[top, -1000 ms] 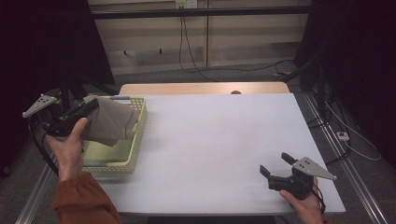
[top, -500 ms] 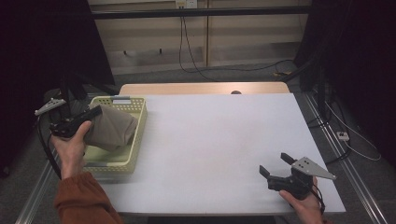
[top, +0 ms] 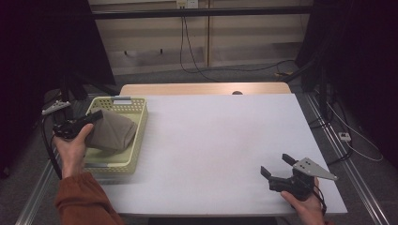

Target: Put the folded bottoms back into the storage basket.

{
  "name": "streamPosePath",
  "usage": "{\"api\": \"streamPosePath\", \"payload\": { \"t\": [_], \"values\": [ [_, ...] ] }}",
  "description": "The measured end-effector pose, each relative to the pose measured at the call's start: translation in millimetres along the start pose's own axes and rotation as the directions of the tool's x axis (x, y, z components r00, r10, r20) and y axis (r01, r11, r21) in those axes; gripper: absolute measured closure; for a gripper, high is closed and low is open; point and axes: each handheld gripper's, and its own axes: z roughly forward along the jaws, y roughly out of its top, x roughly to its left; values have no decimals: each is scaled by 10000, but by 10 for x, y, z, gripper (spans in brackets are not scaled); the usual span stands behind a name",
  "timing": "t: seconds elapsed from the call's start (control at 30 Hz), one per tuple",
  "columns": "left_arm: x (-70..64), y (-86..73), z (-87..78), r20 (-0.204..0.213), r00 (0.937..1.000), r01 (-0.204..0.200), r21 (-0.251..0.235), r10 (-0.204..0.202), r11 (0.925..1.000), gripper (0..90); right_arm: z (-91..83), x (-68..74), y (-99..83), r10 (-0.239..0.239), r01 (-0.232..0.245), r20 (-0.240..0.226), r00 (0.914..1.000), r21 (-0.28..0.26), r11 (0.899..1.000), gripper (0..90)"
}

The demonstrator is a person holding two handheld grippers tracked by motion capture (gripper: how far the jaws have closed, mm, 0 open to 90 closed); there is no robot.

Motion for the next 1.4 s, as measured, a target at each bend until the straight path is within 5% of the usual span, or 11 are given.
{"api": "streamPosePath", "payload": {
  "t": [0.1, 0.4, 0.63, 0.77, 0.9, 1.03, 1.3, 1.33, 1.4],
  "values": [
    [31, -4, 20, -241, 9996, -109, 189, 114, 9998, 827, 5, -3, -1, 30, -30, 10, 10000, 26, 10000, 40],
    [0, -18, 261, 58, 10000, -23, 590, 20, 9983, 827, 10, -4, -1, -7, 7, -3, 10000, 66, 10000, 41],
    [-112, 41, 522, 578, 9983, -5, 340, -14, 9994, 827, 14, -13, -3, 42, -42, 44, 10000, 61, 10000, 41],
    [-84, 67, 588, 522, 9986, -9, 251, -4, 9997, 826, 11, -16, -4, 44, -44, 42, 10000, 33, 10000, 41],
    [37, 78, 547, -201, 9997, -139, 650, 152, 9978, 826, 14, -19, -5, 56, -56, 46, 10000, 40, 10000, 41],
    [170, 64, 505, -1167, 9920, -335, 1294, 488, 9910, 823, 17, -13, -3, 41, -42, 42, 10000, 71, 10000, 41],
    [265, -22, 501, -1834, 9798, -328, 2477, 801, 9683, 822, 23, -12, -4, 47, -48, 59, 10000, 93, 9999, 41],
    [256, -31, 496, -2039, 9759, -246, 2533, 782, 9671, 822, 21, -12, -3, 57, -58, 61, 10000, 88, 9999, 41],
    [258, -46, 482, -1955, 9783, -174, 2504, 681, 9680, 822, 19, -11, -3, 36, -36, 53, 10000, 87, 10000, 41]
  ]
}}
